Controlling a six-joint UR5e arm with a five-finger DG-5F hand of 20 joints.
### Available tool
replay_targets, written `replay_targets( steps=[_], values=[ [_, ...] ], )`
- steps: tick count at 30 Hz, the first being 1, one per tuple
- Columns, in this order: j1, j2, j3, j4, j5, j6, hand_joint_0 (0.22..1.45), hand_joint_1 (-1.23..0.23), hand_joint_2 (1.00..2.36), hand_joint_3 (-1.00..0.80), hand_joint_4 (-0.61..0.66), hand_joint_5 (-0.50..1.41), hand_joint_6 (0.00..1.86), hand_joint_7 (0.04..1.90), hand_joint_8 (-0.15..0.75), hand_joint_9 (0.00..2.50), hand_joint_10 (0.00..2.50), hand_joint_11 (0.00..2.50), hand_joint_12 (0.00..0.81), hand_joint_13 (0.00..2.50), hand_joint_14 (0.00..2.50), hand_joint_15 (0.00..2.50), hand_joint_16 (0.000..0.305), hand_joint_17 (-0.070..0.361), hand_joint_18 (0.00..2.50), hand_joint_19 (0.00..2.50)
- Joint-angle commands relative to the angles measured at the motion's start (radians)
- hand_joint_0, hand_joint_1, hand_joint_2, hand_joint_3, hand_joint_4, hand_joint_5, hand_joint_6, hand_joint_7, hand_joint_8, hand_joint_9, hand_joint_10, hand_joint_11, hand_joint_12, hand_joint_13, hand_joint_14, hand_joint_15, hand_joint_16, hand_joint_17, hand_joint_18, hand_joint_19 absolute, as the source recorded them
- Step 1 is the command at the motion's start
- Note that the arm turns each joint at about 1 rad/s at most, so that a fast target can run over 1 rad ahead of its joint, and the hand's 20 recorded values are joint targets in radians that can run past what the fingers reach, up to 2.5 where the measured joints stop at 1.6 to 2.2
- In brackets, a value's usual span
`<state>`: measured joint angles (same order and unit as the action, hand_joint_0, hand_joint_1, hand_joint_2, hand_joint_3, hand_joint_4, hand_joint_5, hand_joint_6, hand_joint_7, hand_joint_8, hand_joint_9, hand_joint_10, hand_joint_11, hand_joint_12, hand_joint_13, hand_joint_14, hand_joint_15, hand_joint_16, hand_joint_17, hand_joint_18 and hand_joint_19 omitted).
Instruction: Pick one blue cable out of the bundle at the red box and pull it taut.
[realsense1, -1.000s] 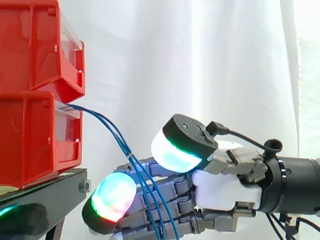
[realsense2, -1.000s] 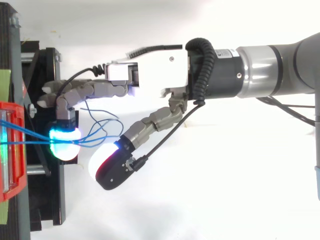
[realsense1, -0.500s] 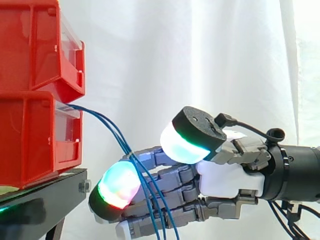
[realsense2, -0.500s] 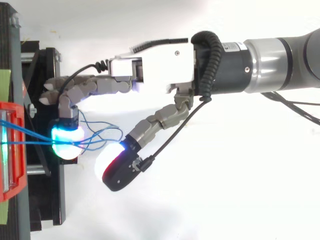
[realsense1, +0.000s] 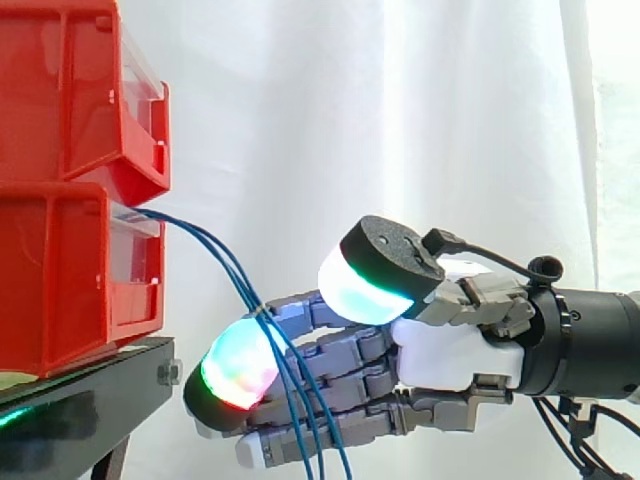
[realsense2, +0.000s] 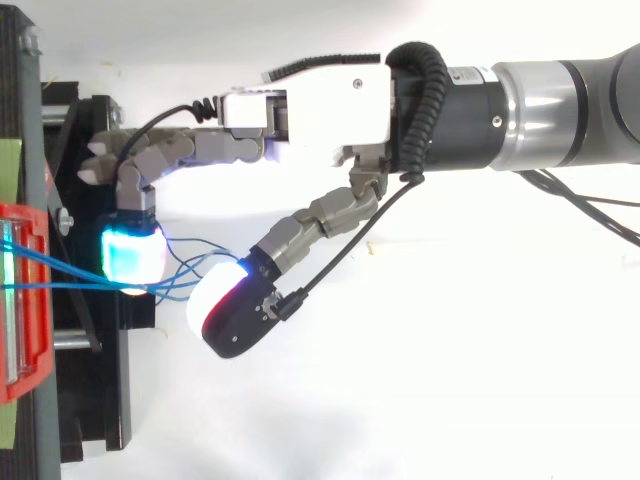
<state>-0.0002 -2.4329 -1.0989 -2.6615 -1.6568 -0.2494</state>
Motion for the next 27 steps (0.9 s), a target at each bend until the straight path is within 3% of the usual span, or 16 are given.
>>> replay_targets(
  steps=[1, 5, 10, 16, 24, 27],
  values=[
    [0.005, 0.000, -0.001, 0.003, 0.000, -0.001, 0.58, -0.74, 1.00, -0.49, 0.22, -0.12, 0.63, 0.91, 0.251, 0.05, 0.00, 0.00, 0.338, 0.10, 0.00, 0.08, 0.056, 0.126, 0.00, 0.17],
    [0.005, 0.000, 0.001, 0.014, 0.005, -0.001, 0.60, -0.74, 1.01, -0.35, 0.17, -0.14, 0.76, 0.73, 0.249, 0.06, 0.00, 0.00, 0.336, 0.10, 0.00, 0.08, 0.055, 0.124, 0.00, 0.16],
    [0.006, 0.009, 0.002, 0.014, 0.006, -0.001, 0.61, -0.73, 1.01, -0.28, 0.15, -0.17, 0.84, 0.66, 0.247, 0.04, 0.00, 0.00, 0.336, 0.09, 0.00, 0.09, 0.055, 0.123, 0.00, 0.17],
    [0.008, 0.015, 0.002, 0.012, 0.006, -0.002, 0.53, -0.71, 1.00, -0.50, 0.20, -0.16, 0.87, 0.61, 0.267, 0.04, 0.00, 0.00, 0.354, 0.09, 0.00, 0.09, 0.058, 0.130, 0.00, 0.19],
    [0.009, 0.017, 0.002, 0.008, 0.006, -0.004, 0.49, -0.75, 1.00, -0.50, 0.21, -0.13, 0.85, 0.70, 0.320, 0.19, 0.00, 0.00, 0.376, 0.19, 0.00, 0.06, 0.061, 0.136, 0.11, 0.15],
    [0.009, 0.017, 0.002, 0.008, 0.008, -0.010, 0.54, -0.78, 1.00, -0.50, 0.17, -0.12, 0.86, 0.73, 0.310, 0.21, 0.00, 0.00, 0.362, 0.20, 0.00, 0.06, 0.057, 0.128, 0.13, 0.14]
  ],
)
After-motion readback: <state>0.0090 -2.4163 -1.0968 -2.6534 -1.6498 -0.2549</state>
